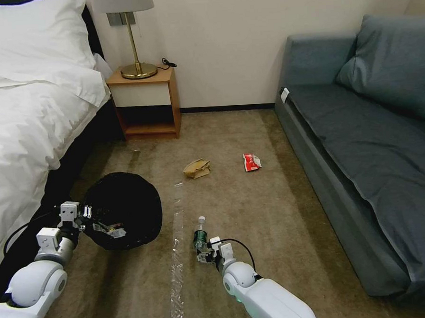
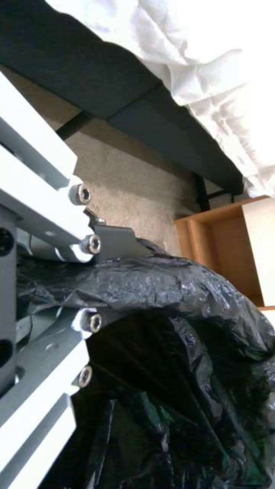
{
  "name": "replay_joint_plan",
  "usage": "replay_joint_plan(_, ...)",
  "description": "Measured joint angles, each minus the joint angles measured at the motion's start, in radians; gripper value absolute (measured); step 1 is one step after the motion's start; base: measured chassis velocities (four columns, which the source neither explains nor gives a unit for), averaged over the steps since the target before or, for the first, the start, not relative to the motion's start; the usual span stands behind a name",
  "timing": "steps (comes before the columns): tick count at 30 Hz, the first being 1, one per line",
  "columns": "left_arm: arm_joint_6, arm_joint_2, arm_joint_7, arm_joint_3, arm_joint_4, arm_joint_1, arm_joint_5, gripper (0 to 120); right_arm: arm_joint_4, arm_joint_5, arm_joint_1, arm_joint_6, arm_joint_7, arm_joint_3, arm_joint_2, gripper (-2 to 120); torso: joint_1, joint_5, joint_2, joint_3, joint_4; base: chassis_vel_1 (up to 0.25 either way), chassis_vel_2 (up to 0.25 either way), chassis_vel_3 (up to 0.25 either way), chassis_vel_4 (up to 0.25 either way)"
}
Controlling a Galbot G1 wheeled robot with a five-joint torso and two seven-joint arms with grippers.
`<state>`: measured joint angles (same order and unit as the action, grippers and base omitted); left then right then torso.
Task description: Pick up the trash bin, then pick up the garbage on the floor and place it into the trash bin.
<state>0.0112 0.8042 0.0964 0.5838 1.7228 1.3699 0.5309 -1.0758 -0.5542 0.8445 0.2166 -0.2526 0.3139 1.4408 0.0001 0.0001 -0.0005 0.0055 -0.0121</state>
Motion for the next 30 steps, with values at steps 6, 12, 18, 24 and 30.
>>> replay_joint_plan(6, 0.0, 0.0, 0.0, 0.008, 0.0, 0.005, 0.0, 4, -0.082, -0.048, -0.014, 0.048, -0.034, 0.042, -0.033, 100, 0.0, 0.0001, 0.0, 0.0, 0.0, 0.0, 0.0, 0.0, 0.0)
replay_joint_plan(12, 0.003, 0.007, 0.002, -0.001, -0.008, -0.009, 0.0, 4, -0.098, -0.089, -0.052, 0.046, -0.044, 0.063, -0.033, 100, 0.0, -0.0002, 0.0, 0.0, -0.0001, 0.0, 0.0, 0.0, 0.0)
replay_joint_plan(18, 0.01, 0.01, 0.007, -0.011, -0.01, -0.023, 0.001, 4, -0.011, -0.076, -0.094, -0.003, -0.003, 0.072, 0.009, 100, 0.0, -0.0002, 0.0, 0.0, -0.0002, 0.0, 0.0, 0.0, 0.0)
replay_joint_plan(24, 0.011, 0.007, 0.009, -0.006, -0.016, -0.022, 0.005, 4, 0.103, -0.025, -0.128, -0.064, 0.066, 0.057, 0.067, 100, 0.0, -0.0003, 0.0, 0.0, 0.0, 0.0, 0.0, 0.0, 0.0)
replay_joint_plan(30, 0.003, 0.008, 0.008, 0.0, -0.023, -0.021, 0.012, 4, 0.239, 0.042, -0.15, -0.121, 0.13, 0.027, 0.138, 100, 0.0, -0.0002, 0.0, 0.0, 0.0002, 0.0, 0.0, 0.0, 0.0)
